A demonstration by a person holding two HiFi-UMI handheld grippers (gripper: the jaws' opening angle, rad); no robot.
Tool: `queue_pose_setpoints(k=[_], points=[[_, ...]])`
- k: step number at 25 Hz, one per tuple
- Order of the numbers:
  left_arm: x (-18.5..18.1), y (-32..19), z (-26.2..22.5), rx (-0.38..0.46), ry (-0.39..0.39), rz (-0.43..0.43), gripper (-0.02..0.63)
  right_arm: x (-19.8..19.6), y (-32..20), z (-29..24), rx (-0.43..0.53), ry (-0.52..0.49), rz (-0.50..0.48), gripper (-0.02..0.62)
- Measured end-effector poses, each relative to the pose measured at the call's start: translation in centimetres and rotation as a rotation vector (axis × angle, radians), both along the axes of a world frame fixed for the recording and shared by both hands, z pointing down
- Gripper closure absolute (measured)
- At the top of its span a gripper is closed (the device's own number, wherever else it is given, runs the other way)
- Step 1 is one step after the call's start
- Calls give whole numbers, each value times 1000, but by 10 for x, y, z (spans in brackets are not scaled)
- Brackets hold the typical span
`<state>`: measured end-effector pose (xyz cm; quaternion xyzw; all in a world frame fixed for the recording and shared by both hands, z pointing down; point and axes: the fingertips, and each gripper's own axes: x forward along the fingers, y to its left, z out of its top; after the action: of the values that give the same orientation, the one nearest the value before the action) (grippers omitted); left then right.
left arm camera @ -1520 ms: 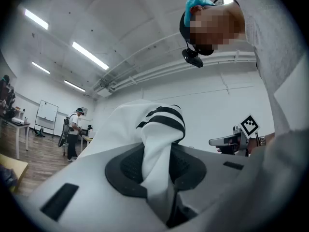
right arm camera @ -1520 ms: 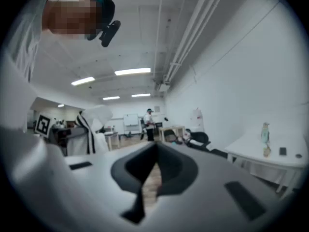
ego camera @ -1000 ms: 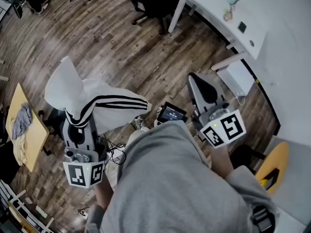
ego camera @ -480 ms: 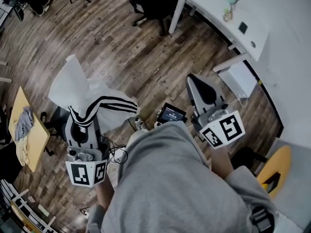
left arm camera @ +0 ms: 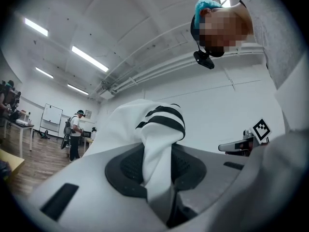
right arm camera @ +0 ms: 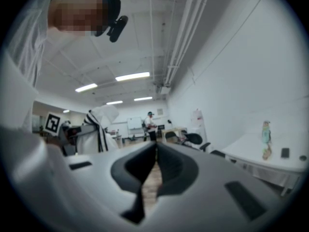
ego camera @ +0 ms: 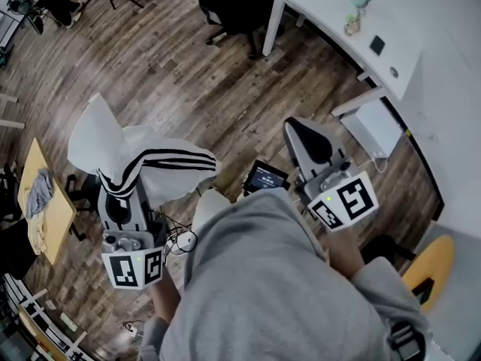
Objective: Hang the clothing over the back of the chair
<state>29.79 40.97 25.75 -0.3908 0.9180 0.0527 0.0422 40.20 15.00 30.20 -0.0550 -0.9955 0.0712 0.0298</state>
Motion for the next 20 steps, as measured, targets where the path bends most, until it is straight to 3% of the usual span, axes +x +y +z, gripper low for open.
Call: queue_pose_setpoints(k=[9, 20], points=[[0, -25, -1, 19, 9, 18, 494, 0, -18, 1, -22, 11, 10, 560], [-48, -60, 3, -11, -16, 113, 494, -39, -41, 2, -6, 15, 83, 560]])
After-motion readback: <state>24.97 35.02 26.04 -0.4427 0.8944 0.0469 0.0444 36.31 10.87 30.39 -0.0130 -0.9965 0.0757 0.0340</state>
